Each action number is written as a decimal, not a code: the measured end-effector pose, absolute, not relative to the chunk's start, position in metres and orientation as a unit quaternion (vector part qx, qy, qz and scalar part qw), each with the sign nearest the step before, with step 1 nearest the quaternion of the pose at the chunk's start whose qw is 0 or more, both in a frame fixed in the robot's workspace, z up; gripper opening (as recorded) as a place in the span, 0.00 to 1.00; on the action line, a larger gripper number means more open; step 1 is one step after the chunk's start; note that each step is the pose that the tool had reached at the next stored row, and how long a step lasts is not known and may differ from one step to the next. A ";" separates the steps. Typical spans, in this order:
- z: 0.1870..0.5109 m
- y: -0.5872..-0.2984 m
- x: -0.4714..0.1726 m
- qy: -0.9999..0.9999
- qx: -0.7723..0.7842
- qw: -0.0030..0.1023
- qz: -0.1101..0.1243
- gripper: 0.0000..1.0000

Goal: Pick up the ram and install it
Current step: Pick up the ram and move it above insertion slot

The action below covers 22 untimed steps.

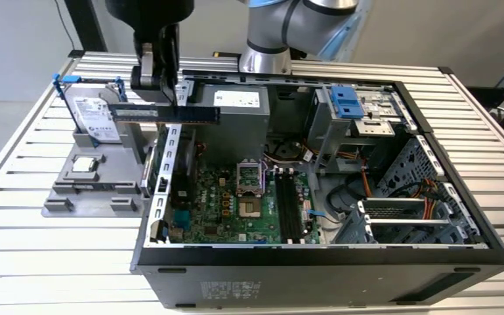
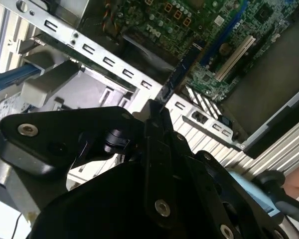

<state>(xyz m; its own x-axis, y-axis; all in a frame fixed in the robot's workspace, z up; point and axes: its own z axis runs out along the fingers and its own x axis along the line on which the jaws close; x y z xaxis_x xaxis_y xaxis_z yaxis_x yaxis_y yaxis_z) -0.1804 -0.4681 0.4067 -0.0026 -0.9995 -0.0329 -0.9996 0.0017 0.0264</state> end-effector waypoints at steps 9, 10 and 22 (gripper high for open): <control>0.407 -0.468 -0.156 0.708 -0.706 0.002 0.022 0.00; 0.407 -0.468 -0.153 0.708 -0.706 0.002 0.022 0.00; 0.407 -0.468 -0.121 0.708 -0.706 0.001 0.022 0.00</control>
<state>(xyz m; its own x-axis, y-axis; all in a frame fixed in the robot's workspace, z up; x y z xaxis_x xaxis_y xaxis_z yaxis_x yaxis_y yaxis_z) -0.1213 -0.4681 0.4066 -0.0028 -0.9995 -0.0330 -0.9995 0.0017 0.0306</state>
